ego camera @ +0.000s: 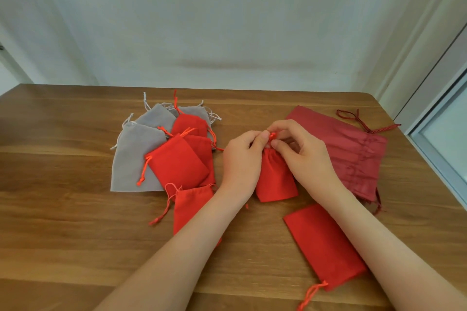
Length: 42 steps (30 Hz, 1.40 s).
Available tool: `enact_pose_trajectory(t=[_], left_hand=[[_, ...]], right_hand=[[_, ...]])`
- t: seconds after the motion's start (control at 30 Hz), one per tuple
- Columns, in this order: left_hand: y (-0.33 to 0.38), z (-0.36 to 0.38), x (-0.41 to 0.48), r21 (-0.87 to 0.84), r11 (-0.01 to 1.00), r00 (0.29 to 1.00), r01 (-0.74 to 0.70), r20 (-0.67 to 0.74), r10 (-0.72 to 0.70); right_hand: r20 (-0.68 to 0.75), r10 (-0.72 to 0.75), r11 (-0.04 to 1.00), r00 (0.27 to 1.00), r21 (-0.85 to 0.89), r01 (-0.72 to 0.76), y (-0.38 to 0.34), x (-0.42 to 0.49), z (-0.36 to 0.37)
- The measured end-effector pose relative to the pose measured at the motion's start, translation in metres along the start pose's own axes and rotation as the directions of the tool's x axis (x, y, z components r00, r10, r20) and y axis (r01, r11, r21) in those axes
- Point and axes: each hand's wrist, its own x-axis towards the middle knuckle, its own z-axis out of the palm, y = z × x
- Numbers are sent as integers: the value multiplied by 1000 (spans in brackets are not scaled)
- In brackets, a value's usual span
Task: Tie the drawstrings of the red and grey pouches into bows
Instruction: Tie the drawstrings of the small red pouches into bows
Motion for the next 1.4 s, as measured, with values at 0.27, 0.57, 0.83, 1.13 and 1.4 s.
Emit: enact_pose_trajectory(t=[0.27,0.57,0.83,1.13,1.4], left_hand=[[7,-1,-4,342,877,941,-339,104,323],[8,-4,-1,324,894,949,-309,49,310],[15,0,-1,-241,941,965,236,174,-198],[10,-8,5,-65,985,964,158,227,-140],[5,-8,6,141,990,969,22,241,-56]], right_hand=[[-74,-70,994,995,-95,62,3,-1,0],[-73,-32,999,997,-45,28,0,-1,1],[-59,-134,983,989,-133,126,3,1,-5],[18,-86,989,996,-123,87,1,3,-9],[112,188,982,976,-52,-183,0,9,-19]])
